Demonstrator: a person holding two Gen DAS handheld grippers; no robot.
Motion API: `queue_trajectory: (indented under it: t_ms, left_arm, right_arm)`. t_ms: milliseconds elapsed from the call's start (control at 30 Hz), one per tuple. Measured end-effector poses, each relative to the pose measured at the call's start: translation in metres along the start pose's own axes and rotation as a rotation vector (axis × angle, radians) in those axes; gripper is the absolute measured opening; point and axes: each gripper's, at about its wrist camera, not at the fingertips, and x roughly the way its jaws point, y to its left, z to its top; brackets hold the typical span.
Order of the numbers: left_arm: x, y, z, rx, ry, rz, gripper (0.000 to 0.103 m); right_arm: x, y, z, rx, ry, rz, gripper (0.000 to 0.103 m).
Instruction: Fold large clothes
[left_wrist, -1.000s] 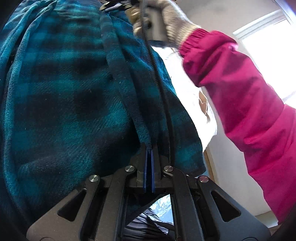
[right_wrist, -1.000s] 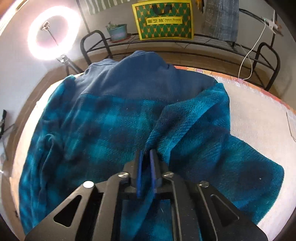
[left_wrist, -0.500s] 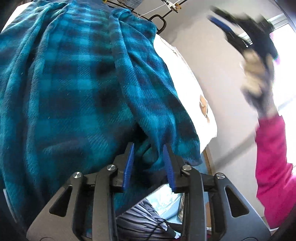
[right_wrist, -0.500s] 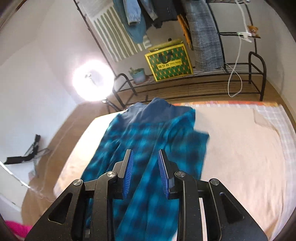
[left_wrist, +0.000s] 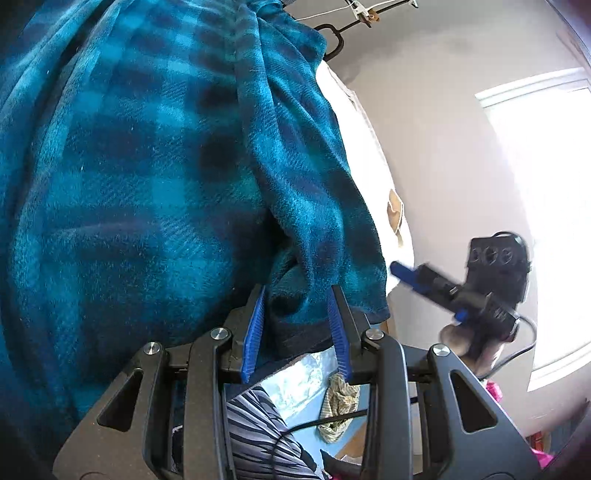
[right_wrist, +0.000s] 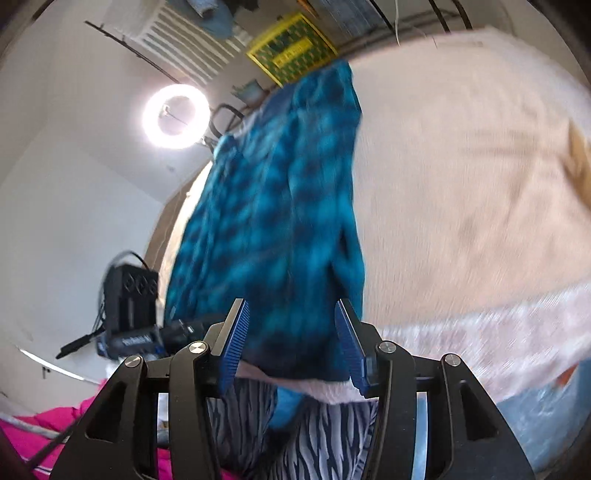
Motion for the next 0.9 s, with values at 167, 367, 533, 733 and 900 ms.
queue_trajectory:
  t_ms: [167,367,533,733,900]
  left_arm:
    - [-0.001,0.004,-0.003,-0.018,0.009,-0.003,0.021]
    - [-0.009,-0.002,-0.006,-0.047,0.006,-0.048,0.004]
    - [-0.003,-0.025,-0.020,0.047,0.022,-0.013,0.004]
    - [0.018,-0.028,-0.026,0.117,0.020,0.119,0.004]
    - [0.004,-0.043,-0.035,0.196,-0.004,0.196,0.006]
  right_arm:
    - [0.027,-0.003,-0.010,0.003,0.053,0.025,0.048]
    - [0.029,-0.002,-0.012,0.017,0.073,0.055,0.004]
    - [-0.009,0.010,-0.012,-0.039,0.026,0.046,0.004]
    - [0.025,-0.006,-0.019,-0.038,0.089,-0.065,0.004]
    - [0.033,-0.003,-0.017,-0.064,0.094,-0.088,0.008]
